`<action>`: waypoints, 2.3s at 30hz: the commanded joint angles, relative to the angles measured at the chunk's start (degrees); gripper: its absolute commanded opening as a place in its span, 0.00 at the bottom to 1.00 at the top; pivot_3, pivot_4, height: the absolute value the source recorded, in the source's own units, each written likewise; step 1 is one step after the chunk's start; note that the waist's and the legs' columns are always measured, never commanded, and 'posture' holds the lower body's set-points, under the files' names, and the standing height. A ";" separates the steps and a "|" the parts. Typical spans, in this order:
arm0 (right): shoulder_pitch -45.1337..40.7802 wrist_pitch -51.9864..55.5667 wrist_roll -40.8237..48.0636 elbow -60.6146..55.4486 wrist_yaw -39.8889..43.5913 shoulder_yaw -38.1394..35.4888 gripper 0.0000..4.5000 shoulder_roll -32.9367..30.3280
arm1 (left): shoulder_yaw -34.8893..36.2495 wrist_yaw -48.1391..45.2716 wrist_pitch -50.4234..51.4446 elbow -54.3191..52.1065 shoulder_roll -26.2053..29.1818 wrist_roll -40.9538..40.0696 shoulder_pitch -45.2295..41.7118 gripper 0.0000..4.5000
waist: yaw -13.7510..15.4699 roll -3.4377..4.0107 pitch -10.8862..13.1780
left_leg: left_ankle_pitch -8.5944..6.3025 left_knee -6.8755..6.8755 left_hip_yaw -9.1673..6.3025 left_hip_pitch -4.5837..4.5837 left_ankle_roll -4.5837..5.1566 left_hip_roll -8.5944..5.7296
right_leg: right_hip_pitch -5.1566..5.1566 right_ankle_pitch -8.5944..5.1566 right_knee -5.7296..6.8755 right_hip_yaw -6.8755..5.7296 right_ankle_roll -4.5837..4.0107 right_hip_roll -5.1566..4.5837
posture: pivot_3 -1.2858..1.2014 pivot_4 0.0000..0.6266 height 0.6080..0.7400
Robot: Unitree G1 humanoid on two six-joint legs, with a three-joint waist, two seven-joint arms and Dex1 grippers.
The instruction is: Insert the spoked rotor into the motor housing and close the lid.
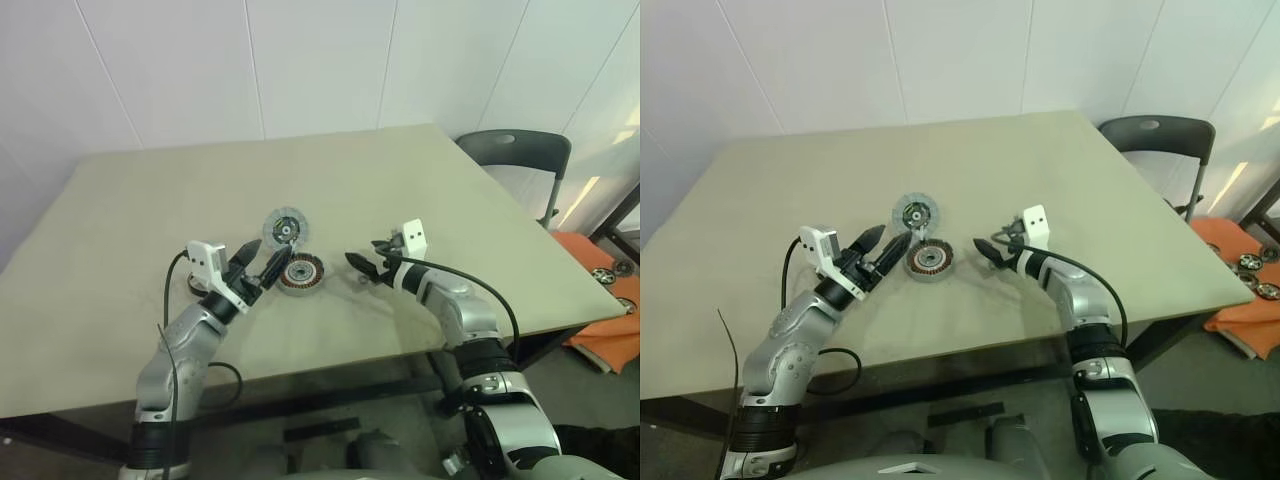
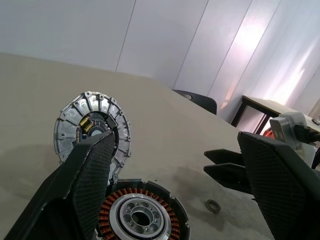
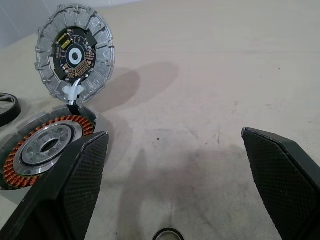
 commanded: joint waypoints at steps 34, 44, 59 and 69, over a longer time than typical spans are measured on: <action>-1.68 -1.14 -0.55 -0.99 0.62 -0.03 0.99 -0.41 | 0.35 -0.41 -0.87 -0.47 0.40 0.29 -1.33 0.93 | 0.00 0.00 0.00 | 0.00 0.00 0.00 0.00 0.00 0.00 | 0.00 0.00 0.00 0.00 0.00 0.00 | 0.52 0.00 1.00; -1.99 -1.08 -0.70 -0.85 0.67 -0.11 0.99 -0.40 | 0.31 -0.33 -1.09 -0.16 0.22 0.41 -1.65 0.93 | 0.00 0.00 0.00 | 0.00 0.00 0.00 0.00 0.00 0.00 | 0.00 0.00 0.00 0.00 0.00 0.00 | 0.52 0.00 1.00; -2.37 -1.25 -0.72 -0.38 0.64 -0.05 0.99 -0.10 | 0.47 -0.17 -1.41 -0.04 -0.21 0.82 -1.66 0.93 | 0.01 0.00 0.00 | 0.00 0.00 0.00 0.00 0.00 0.00 | 0.00 0.00 0.00 0.00 0.00 0.00 | 0.52 0.00 1.00; -2.90 -1.64 -0.87 0.45 0.69 0.05 0.99 -0.05 | 0.68 0.03 -1.63 0.01 -0.29 0.90 -1.69 0.93 | 0.00 0.00 0.00 | 0.00 0.00 0.00 0.00 0.00 0.00 | 0.00 0.01 0.00 0.00 0.00 0.00 | 0.52 0.00 1.00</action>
